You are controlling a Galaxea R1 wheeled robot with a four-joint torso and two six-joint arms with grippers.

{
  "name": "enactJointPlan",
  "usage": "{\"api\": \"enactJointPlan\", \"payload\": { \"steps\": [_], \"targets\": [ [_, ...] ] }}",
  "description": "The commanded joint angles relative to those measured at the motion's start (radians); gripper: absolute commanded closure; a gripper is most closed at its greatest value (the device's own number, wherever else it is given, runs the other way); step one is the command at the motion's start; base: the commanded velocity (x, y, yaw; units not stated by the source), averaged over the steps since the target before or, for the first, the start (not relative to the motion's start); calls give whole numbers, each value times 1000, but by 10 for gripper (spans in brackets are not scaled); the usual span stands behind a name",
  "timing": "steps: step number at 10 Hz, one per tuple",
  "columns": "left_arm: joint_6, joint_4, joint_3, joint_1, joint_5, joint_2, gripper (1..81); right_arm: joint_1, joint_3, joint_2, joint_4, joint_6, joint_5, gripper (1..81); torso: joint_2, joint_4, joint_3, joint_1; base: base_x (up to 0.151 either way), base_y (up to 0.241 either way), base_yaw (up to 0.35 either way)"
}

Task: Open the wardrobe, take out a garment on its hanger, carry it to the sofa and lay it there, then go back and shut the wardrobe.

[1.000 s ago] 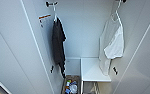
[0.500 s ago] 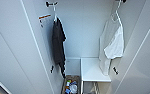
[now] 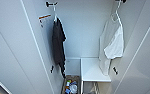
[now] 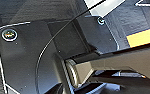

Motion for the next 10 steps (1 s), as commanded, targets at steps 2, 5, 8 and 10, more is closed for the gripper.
{"api": "enactJointPlan", "payload": {
  "steps": [2,5,8,10],
  "targets": [
    [-29,-51,4,-22,128,-1,10,-73,-103,111,52,-4,28,10,0,0,0,0,0,0,0],
    [-34,-124,5,-8,165,19,10,-84,-90,112,423,-412,16,10,0,0,0,0,0,0,0],
    [-11,-163,-43,-14,295,50,10,-64,-69,109,779,-779,-33,10,0,0,1,-1,0,0,0],
    [204,-294,-41,-16,264,44,10,-63,-67,112,910,-905,-46,10,0,0,1,-1,0,0,0]
  ]
}}
